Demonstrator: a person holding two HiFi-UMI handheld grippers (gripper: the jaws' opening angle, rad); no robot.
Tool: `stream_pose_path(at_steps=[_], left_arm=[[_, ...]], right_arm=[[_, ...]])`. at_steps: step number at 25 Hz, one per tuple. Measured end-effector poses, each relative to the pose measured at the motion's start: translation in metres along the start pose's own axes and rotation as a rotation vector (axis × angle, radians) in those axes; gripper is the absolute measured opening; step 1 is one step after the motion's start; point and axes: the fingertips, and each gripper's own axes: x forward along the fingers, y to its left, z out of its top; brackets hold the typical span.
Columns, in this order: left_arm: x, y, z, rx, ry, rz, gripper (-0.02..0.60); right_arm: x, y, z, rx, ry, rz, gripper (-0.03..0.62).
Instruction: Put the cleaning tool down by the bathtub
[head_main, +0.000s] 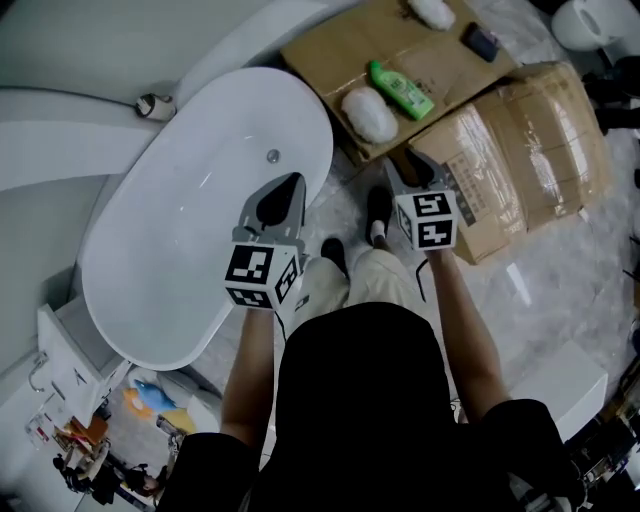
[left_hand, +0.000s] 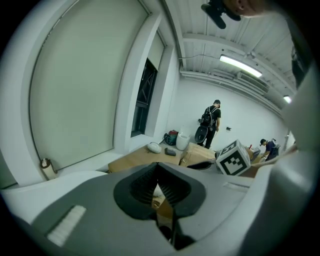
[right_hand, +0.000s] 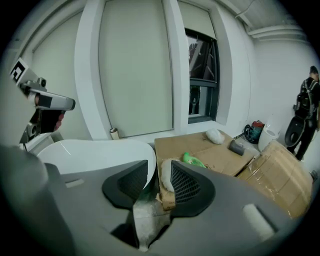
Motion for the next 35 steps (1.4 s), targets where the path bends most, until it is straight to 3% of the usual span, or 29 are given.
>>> stream_pose_path(at_steps=[16,19,35], left_arm=[[-0.055,-0.051,0.031,0.075,-0.103,-0.159,-0.002],[-0.06,-0.062,0.039,0.088,-0.121,-0.181,-0.002],[-0.085,-0.096,0.056,0.083,-0.198,-0.212,-0.002]], right_arm=[[-0.133,0.061,0.055,-0.006,-0.229,-0.085,0.138],[-0.153,0.068,0.062,-0.005,-0.27,-0.099,0.109],[-0.212,0.098,0.093,-0.038,-0.39,-0.064,0.02]])
